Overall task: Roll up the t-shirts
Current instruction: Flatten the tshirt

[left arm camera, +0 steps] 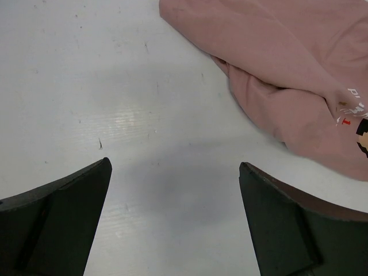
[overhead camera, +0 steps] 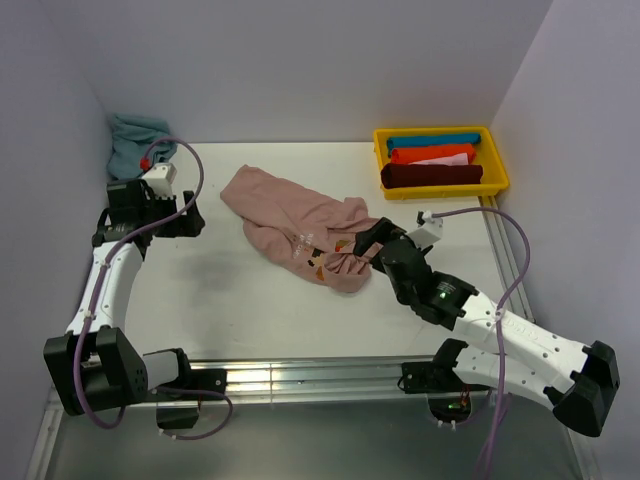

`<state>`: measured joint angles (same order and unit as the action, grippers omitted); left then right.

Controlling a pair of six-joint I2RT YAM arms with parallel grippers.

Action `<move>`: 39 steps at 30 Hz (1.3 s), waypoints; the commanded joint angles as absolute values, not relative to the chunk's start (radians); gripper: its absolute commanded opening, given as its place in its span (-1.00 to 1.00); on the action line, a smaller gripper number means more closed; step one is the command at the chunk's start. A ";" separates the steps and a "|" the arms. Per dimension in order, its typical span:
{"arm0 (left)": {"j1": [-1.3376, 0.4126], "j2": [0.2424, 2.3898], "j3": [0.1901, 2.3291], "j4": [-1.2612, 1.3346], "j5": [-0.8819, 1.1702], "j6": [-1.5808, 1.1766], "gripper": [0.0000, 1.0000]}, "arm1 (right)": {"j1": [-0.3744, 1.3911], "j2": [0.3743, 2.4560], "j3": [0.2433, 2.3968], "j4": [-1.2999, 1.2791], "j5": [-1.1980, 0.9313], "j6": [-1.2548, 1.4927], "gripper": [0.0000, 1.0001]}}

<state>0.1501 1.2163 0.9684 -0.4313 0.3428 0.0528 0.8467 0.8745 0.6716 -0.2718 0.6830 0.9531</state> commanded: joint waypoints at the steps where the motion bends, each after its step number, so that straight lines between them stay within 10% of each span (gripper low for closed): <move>1: 0.144 1.221 0.962 -0.420 0.371 0.072 0.99 | 0.853 0.893 0.664 -0.270 0.672 0.954 0.99; 11: 0.130 1.232 0.966 -0.431 0.373 0.075 0.99 | 0.900 1.245 0.842 -0.414 0.640 0.931 0.49; 31: 0.088 1.285 0.985 -0.460 0.380 0.087 0.99 | 1.000 1.657 1.104 -0.545 0.658 0.816 0.35; 34: 0.042 1.304 0.988 -0.456 0.359 0.095 0.99 | 0.999 1.663 1.114 -0.549 0.652 0.805 0.15; 39: -0.061 1.370 1.000 -0.446 0.339 0.107 0.99 | 0.968 1.625 1.141 -0.592 0.650 0.793 -0.72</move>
